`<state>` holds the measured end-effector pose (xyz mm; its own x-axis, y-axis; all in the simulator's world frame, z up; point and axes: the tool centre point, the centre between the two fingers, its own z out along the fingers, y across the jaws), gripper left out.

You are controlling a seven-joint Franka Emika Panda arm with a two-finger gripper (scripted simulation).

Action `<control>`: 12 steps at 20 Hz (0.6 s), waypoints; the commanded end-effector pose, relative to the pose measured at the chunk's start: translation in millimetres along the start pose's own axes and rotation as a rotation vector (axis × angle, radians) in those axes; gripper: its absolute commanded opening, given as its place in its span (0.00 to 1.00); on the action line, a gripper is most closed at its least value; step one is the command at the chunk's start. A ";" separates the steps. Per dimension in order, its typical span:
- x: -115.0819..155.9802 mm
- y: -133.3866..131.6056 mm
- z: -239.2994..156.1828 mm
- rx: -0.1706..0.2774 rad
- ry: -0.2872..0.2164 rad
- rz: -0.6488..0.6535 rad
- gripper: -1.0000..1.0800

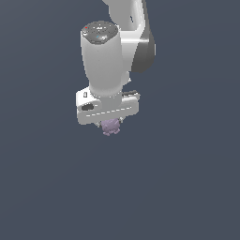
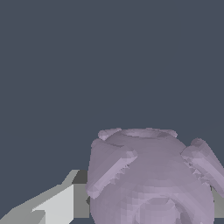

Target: Pick up the object and move it to a goal position.

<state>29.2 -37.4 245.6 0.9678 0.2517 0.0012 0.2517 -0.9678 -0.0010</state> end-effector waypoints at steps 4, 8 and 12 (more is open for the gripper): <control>-5.1 26.3 -61.0 0.001 -0.001 0.000 0.00; -7.8 44.6 -102.3 0.001 -0.001 0.000 0.00; -9.8 61.1 -139.1 0.001 -0.001 0.000 0.00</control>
<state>34.7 -93.2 371.0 0.9679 0.2515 0.0018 0.2515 -0.9679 -0.0009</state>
